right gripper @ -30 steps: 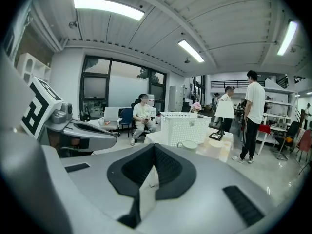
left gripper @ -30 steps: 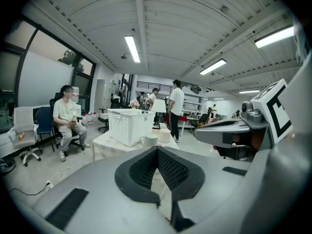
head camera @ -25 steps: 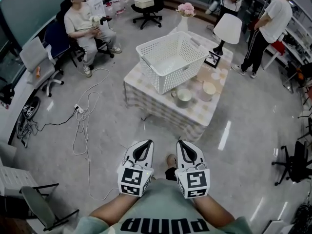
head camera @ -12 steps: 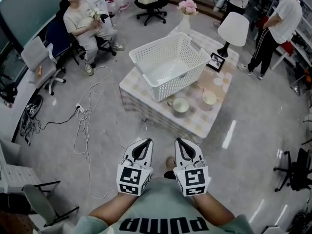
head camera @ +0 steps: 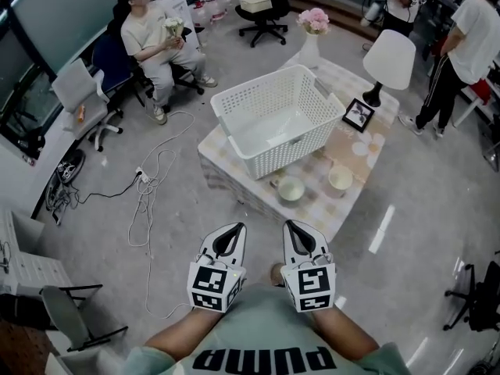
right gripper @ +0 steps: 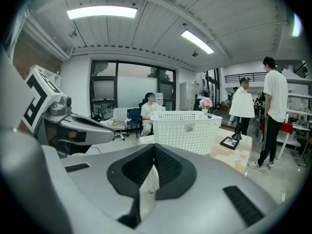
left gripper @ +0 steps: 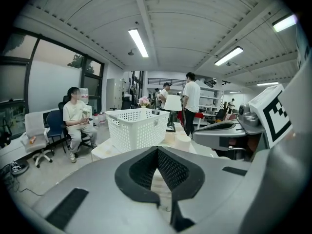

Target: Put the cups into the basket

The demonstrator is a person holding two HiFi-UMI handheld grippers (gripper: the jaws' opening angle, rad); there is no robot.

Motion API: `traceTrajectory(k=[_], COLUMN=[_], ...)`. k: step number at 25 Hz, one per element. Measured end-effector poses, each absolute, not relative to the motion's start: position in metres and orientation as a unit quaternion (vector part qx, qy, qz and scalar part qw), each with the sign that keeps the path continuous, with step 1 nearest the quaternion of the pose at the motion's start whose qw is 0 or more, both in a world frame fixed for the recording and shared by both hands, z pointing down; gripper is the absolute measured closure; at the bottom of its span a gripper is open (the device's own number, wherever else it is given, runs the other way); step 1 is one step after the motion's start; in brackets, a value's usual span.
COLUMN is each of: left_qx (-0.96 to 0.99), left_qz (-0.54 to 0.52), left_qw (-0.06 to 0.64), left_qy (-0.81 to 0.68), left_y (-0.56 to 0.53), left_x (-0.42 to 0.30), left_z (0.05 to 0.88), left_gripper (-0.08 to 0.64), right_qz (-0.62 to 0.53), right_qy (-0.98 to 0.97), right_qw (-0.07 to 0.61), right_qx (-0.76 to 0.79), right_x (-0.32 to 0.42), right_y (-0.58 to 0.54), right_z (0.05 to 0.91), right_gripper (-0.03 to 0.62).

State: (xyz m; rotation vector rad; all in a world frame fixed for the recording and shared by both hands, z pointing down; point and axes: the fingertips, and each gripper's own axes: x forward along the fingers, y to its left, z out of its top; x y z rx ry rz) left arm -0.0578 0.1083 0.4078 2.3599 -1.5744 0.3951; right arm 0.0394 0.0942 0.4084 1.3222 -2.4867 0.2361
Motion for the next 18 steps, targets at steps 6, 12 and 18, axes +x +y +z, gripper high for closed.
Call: traceTrajectory(k=[6, 12, 18], left_qx=[0.805, 0.801, 0.800], left_qz=[0.135, 0.145, 0.151], left_qw=[0.142, 0.141, 0.146], left_qy=[-0.560, -0.564, -0.562], left_y=[0.090, 0.077, 0.063], left_x=[-0.046, -0.036, -0.036], left_z=[0.408, 0.412, 0.417], left_gripper=[0.555, 0.555, 0.555], right_qz=[0.073, 0.077, 0.079], right_qy=[-0.879, -0.885, -0.885], right_qw=[0.167, 0.179, 0.189], right_qx=[0.440, 0.424, 0.419], right_x=[0.051, 0.059, 0.057], right_y=[0.074, 0.060, 0.047], right_z=[0.410, 0.420, 0.427], right_gripper=[0.578, 0.578, 0.578])
